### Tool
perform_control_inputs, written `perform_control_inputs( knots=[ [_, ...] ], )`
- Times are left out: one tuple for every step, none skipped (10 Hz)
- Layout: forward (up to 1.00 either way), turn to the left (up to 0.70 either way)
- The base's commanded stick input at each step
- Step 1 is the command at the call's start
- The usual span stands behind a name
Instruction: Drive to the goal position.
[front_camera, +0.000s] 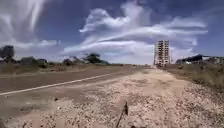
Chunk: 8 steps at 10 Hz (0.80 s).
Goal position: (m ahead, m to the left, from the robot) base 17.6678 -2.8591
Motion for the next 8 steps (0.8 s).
perform_control_inputs(
  knots=[
    [0.88,0.0],
    [1.0,0.0],
    [1.0,0.0],
    [1.0,0.0],
    [1.0,0.0],
    [1.0,0.0],
    [1.0,0.0],
    [1.0,0.0]
  ],
)
